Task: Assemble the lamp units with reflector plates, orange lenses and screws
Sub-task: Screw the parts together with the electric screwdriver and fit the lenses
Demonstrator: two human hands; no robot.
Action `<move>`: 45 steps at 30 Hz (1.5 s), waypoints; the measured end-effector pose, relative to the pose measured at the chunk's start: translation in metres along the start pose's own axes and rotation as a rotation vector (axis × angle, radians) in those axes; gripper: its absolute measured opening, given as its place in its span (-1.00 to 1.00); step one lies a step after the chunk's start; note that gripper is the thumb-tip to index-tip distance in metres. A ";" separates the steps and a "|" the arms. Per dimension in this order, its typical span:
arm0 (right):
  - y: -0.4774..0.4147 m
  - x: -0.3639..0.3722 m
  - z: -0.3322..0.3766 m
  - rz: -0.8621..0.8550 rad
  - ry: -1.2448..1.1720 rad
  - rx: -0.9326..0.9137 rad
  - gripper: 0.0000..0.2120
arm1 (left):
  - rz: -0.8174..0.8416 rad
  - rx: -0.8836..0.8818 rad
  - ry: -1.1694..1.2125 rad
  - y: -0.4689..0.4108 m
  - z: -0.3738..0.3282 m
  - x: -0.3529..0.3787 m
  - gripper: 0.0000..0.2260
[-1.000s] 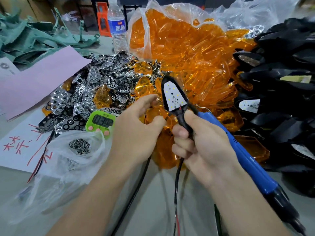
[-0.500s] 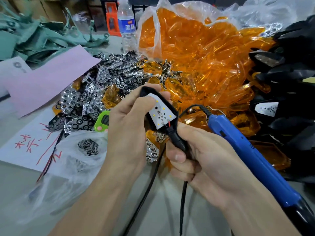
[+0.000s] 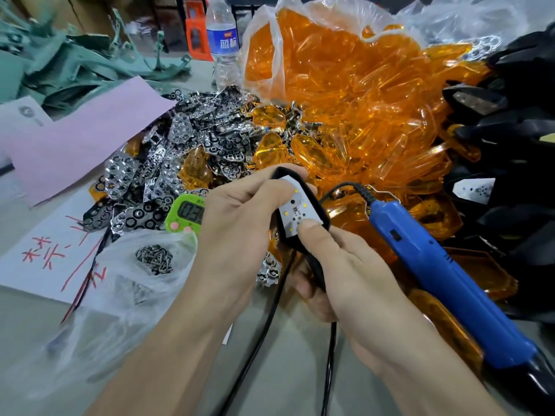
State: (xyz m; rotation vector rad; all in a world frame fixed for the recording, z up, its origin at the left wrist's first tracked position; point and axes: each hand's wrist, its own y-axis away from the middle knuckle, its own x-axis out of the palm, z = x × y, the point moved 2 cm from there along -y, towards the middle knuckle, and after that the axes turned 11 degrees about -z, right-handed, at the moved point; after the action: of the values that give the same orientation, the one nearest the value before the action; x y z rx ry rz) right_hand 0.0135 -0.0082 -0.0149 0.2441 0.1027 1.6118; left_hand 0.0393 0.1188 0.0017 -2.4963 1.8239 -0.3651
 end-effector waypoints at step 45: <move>-0.006 0.001 -0.011 -0.134 0.204 -0.002 -0.51 | 0.088 -0.133 -0.058 -0.002 0.004 0.000 -0.81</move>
State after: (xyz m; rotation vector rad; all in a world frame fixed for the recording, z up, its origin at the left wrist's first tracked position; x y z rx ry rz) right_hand 0.0170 -0.0060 -0.0272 0.0691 0.2687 1.5000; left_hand 0.0422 0.1194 -0.0016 -2.4696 1.9889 -0.1721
